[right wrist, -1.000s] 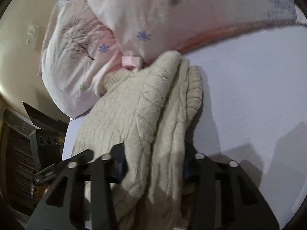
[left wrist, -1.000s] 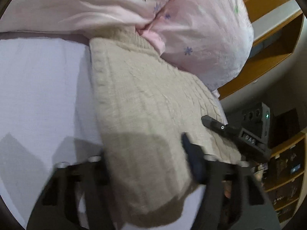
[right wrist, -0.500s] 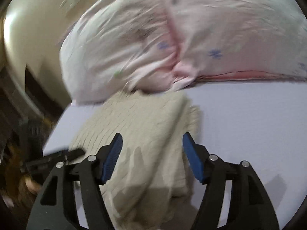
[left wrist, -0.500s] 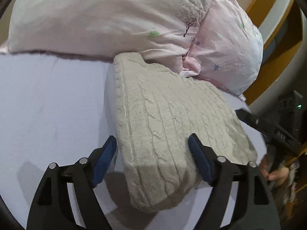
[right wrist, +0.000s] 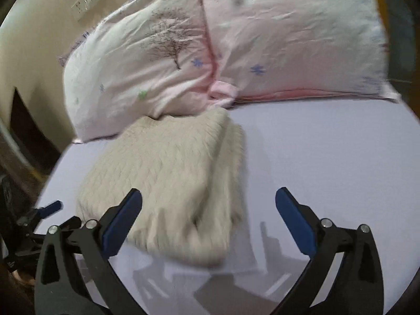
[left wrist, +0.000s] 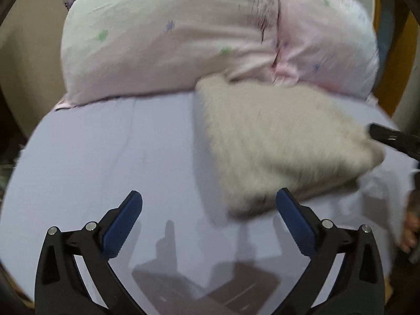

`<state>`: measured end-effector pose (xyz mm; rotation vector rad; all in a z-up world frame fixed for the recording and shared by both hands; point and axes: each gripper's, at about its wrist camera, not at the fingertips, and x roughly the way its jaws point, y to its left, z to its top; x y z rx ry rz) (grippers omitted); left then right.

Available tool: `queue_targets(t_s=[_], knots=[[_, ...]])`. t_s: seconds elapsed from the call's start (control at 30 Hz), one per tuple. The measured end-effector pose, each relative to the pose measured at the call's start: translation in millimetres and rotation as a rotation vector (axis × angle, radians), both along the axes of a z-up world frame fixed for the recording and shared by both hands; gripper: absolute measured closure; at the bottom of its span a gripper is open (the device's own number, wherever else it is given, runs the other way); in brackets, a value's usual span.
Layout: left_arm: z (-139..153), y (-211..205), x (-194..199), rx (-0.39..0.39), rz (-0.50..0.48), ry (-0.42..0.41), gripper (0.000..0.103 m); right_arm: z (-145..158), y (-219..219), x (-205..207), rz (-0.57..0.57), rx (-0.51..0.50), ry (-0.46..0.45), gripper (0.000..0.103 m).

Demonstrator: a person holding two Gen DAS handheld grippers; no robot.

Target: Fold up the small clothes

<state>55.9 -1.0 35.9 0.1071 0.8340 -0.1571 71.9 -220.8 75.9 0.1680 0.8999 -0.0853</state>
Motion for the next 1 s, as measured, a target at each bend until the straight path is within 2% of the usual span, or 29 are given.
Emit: queue_targets(t_s=[0.03,0.1,0.23,0.4,0.47,0.53,1.0], knots=[[-4.6,-1.9,-0.1,0.013,0.000,0.025,0.001,-5.9,10.2,-5.0,-0.024,-0.079,0.049,0.002],[-15.1,-5.3,1.3,0.019,-0.010,0.079,0.001,-18.8,28.0,-18.0,-0.006,-0.135,0.081,0.002],[-32.1,-9.7,6.1,0.056,-0.005,0.137,0.001,-38.6,48.4,-19.1,0.036,-0.119,0.122,0.002],[-33.9,-5.1,5.4,0.015,0.002,0.137,0.001,-46.3,62.4,-15.7,0.041,-0.171,0.144,0.003],[-34.2,-4.4,2.6,0.013,0.002,0.114,0.001,-53.7,63.6,-14.6,0.033,-0.175,0.187,0.003],[-34.7,-3.9,-0.7,0.010,0.004,0.097,0.001,-54.2,62.1,-16.6,0.018,-0.148,0.183,0.002],[-34.2,-4.9,0.7,0.010,0.003,0.092,0.001,-56.9,62.6,-17.1,0.019,-0.156,0.175,0.002]])
